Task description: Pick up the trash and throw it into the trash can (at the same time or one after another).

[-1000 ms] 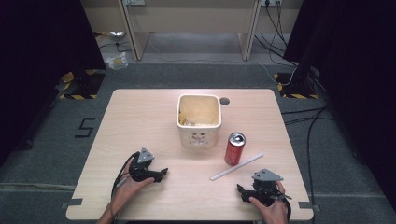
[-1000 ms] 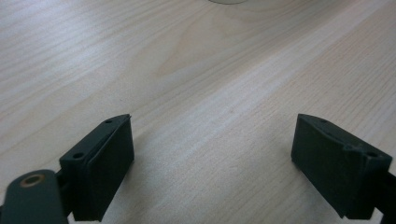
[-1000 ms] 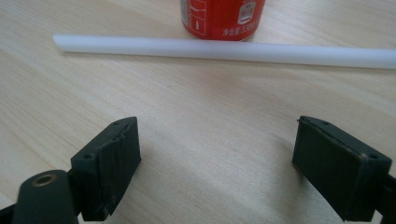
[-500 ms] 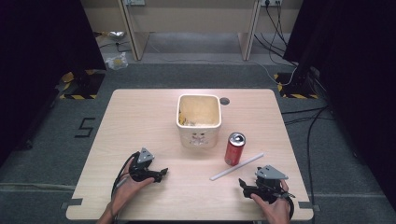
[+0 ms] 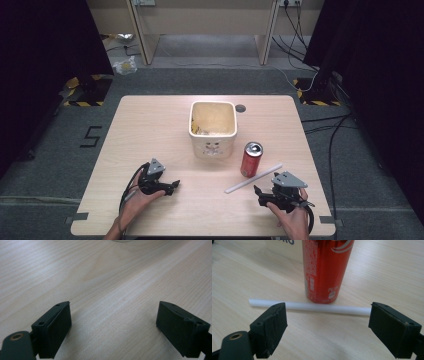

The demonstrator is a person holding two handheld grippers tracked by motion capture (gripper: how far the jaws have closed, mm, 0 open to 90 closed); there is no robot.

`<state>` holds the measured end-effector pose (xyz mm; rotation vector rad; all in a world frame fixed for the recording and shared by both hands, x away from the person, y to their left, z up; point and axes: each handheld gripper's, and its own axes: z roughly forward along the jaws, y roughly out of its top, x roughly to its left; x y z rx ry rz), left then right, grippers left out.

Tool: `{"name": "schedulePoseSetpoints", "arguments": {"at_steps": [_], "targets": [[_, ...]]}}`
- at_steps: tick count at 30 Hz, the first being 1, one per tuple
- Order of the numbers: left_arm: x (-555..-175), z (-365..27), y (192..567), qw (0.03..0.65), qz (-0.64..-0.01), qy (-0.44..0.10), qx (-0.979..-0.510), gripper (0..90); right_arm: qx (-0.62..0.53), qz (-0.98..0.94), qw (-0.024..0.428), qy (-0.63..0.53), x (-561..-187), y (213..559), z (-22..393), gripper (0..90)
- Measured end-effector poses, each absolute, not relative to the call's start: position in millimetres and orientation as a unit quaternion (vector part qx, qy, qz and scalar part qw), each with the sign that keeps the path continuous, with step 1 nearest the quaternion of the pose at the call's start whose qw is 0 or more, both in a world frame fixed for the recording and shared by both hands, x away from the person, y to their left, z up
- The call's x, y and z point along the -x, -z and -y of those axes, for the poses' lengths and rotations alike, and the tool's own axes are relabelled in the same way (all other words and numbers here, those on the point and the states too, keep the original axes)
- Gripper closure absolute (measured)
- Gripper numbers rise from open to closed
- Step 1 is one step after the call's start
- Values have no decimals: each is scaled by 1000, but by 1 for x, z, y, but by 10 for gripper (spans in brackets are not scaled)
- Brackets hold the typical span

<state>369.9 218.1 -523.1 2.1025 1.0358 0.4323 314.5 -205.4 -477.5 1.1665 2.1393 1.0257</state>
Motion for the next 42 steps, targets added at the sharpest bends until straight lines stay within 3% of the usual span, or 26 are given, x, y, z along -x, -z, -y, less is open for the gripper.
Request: {"name": "schedulePoseSetpoints", "arguments": {"at_steps": [18,42], "targets": [[-370,-218,523,370,-403,-169,-820,119,-421,-775,246,-402,-333,462,195,149],[-370,-218,523,370,-403,-168,-820,119,-429,-769,244,-407,-360,476,180,156]]}}
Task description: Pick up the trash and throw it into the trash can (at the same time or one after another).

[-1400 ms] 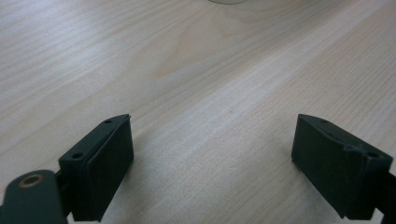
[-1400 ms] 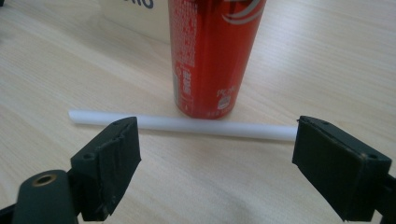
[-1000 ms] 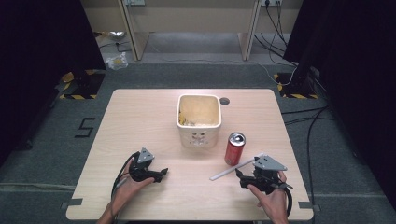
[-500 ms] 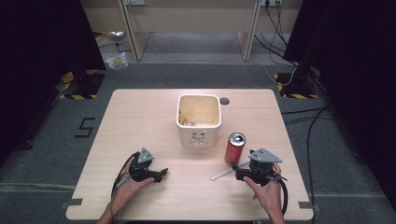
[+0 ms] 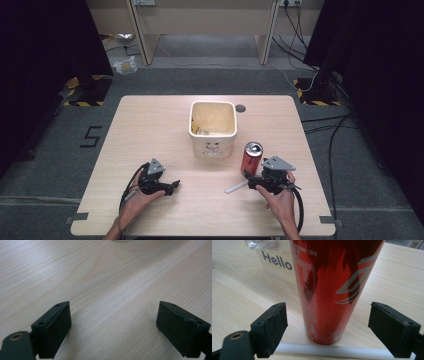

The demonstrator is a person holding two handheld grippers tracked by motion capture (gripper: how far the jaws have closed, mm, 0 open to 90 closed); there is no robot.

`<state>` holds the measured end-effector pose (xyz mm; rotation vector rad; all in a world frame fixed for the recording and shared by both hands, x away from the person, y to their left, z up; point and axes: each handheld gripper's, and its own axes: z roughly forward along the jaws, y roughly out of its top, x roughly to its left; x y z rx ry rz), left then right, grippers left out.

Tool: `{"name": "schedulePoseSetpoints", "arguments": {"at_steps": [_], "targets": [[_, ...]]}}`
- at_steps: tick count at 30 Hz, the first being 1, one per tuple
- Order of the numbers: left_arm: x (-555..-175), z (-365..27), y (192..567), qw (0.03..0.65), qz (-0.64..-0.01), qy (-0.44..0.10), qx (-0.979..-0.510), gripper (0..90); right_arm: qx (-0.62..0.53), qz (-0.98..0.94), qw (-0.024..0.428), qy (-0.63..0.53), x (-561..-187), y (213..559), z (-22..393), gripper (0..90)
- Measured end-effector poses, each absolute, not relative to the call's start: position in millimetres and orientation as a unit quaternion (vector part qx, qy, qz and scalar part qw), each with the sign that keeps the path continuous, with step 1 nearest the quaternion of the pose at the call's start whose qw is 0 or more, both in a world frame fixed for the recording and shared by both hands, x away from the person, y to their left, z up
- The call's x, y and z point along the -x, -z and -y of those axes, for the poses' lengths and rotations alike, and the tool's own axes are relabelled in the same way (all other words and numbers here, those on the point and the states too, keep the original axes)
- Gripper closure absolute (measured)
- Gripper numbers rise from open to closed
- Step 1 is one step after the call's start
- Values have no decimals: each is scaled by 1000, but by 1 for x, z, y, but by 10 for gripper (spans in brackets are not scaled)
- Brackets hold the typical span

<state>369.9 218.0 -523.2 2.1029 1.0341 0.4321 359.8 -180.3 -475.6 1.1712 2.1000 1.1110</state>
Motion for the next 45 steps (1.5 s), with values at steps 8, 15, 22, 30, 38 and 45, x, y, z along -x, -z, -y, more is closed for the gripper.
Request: {"name": "schedulePoseSetpoints", "arguments": {"at_steps": [8,15,22,30,38,45], "targets": [[-370,-218,523,370,-403,-168,-820,119,-433,-763,242,-414,-366,482,179,165],[-370,-218,523,370,-403,-168,-820,119,-432,-763,234,-420,-370,488,178,200],[-370,-218,523,370,-403,-168,-820,119,-433,-765,233,-415,-373,493,176,223],[-370,-218,523,370,-403,-168,-820,119,-435,-764,236,-414,-377,496,175,291],[-370,-218,523,370,-404,-168,-820,119,-438,-760,234,-419,-377,495,175,336],[-370,-218,523,370,-404,-168,-820,119,-439,-754,236,-427,-375,488,177,337]]}}
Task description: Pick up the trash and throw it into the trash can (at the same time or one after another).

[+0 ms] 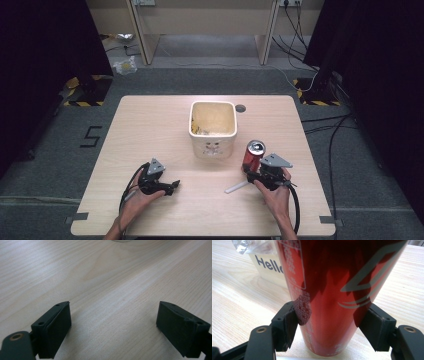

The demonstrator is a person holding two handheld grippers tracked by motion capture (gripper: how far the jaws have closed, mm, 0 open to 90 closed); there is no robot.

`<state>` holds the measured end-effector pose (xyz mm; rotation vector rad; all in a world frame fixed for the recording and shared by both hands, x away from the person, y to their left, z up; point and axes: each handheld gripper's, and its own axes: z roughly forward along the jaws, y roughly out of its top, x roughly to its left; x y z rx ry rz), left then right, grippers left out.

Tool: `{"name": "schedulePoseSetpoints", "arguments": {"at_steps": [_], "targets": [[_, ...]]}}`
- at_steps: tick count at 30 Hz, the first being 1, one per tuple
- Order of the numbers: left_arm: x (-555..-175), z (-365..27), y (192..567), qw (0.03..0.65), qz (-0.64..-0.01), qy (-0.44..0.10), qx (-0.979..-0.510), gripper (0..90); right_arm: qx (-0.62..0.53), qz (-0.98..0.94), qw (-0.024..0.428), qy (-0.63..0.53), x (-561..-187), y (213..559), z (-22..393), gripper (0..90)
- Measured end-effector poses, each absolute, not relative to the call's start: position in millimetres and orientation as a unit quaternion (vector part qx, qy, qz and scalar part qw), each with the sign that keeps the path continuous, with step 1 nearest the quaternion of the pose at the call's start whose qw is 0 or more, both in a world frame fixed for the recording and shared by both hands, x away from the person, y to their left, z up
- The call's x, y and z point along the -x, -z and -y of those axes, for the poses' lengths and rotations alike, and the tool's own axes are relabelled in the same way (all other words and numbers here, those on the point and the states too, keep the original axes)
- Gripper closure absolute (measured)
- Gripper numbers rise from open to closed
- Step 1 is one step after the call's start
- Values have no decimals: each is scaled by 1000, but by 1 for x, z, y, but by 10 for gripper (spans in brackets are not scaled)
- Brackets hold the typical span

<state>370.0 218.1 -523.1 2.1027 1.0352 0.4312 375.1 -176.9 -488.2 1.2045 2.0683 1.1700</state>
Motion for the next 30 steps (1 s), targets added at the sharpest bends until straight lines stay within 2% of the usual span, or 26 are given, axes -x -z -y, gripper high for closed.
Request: {"name": "schedulePoseSetpoints", "arguments": {"at_steps": [6,12,30], "targets": [[-370,-218,523,370,-403,-168,-820,119,-440,-754,242,-423,-374,483,180,338],[-370,-218,523,370,-404,-168,-820,119,-428,-754,262,-424,-373,461,176,338],[-370,-218,523,370,-403,-169,-820,118,-426,-749,263,-434,-382,429,178,338]]}}
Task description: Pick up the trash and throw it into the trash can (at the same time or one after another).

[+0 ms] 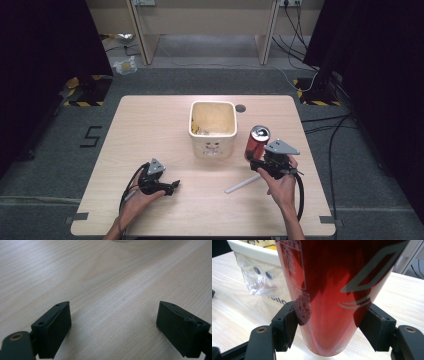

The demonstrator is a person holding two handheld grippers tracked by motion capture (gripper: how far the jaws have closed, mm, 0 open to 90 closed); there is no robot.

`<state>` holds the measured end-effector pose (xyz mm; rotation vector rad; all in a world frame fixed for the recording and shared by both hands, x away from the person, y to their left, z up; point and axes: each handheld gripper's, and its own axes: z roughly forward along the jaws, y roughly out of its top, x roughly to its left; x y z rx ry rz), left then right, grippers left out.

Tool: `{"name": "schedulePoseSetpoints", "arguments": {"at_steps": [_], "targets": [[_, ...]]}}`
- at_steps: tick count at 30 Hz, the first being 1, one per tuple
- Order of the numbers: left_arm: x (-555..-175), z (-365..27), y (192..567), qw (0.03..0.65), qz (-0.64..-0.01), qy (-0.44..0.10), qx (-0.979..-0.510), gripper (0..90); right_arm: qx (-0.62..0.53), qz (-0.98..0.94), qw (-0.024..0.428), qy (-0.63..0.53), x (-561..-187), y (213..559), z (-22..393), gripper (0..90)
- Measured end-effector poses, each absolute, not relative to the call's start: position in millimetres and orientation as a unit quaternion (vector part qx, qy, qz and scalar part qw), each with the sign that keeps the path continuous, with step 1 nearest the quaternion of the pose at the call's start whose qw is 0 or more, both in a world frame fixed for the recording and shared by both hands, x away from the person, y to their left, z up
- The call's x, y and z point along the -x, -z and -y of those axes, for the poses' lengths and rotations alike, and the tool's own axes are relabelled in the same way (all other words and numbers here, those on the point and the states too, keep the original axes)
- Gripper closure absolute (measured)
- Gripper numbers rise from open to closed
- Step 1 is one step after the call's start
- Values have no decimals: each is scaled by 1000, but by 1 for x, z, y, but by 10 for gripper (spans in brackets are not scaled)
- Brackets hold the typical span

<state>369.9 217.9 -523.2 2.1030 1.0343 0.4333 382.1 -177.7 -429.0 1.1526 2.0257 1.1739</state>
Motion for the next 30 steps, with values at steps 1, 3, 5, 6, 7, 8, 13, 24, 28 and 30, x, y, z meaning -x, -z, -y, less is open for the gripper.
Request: {"name": "schedulePoseSetpoints", "arguments": {"at_steps": [1,3,5,6,7,8,13,24,28,30], "targets": [[-370,-218,523,370,-403,-169,-820,118,-426,-749,263,-434,-382,429,178,338],[-370,-218,523,370,-403,-169,-820,118,-424,-748,264,-436,-383,426,178,338],[-370,-218,523,370,-403,-169,-820,118,-426,-747,264,-438,-384,421,179,338],[-370,-218,523,370,-403,-169,-820,118,-424,-747,266,-438,-385,420,179,338],[-370,-218,523,370,-403,-169,-820,118,-424,-746,267,-438,-386,418,179,338],[-370,-218,523,370,-403,-169,-820,118,-422,-746,268,-439,-386,416,179,338],[-370,-218,523,370,-403,-169,-820,118,-423,-744,265,-443,-386,411,180,338],[-370,-218,523,370,-403,-169,-820,118,-418,-743,268,-448,-389,400,181,338],[-370,-218,523,370,-404,-169,-820,118,-416,-744,268,-449,-390,394,180,338],[-370,-218,523,369,-403,-169,-820,118,-415,-745,268,-448,-390,393,180,338]]}}
